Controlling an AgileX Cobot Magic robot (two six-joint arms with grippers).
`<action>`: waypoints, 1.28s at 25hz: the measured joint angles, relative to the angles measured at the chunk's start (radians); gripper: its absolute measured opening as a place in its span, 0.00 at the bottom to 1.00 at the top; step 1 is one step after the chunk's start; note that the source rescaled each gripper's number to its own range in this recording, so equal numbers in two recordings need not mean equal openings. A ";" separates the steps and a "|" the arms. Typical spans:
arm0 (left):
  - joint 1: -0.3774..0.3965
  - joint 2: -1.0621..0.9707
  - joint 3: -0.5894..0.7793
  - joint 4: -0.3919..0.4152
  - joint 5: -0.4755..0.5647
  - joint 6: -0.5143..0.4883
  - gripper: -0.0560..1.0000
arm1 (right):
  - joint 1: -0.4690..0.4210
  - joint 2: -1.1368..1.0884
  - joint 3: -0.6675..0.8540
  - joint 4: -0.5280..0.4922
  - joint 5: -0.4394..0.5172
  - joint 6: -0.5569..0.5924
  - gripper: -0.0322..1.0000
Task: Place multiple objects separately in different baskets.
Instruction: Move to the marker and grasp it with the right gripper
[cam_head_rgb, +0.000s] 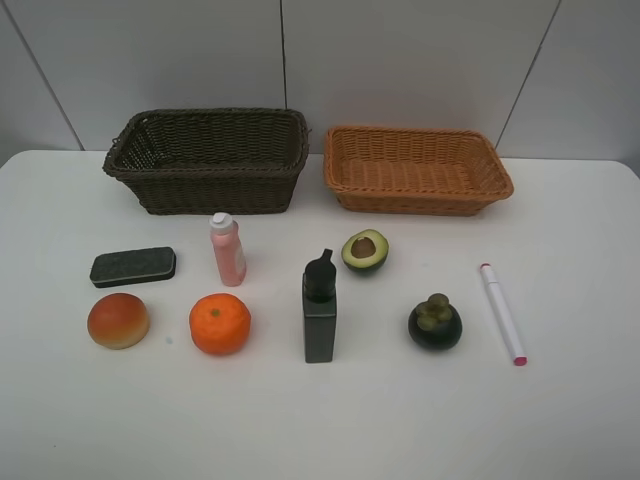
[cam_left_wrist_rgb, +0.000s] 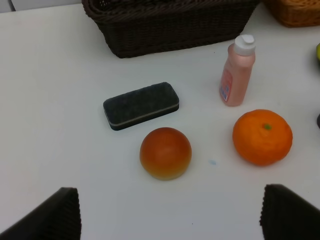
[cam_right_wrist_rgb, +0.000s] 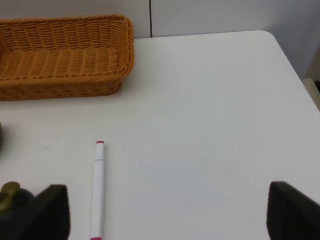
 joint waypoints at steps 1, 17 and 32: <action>0.000 0.000 0.000 0.000 0.000 0.000 0.85 | 0.000 0.000 0.000 0.000 0.000 0.000 0.98; 0.000 0.000 0.000 0.000 0.000 0.000 0.85 | 0.000 0.000 0.000 0.000 0.000 0.000 0.98; 0.000 0.000 0.000 0.000 0.000 0.000 0.85 | 0.000 0.000 0.000 0.000 0.000 0.000 0.98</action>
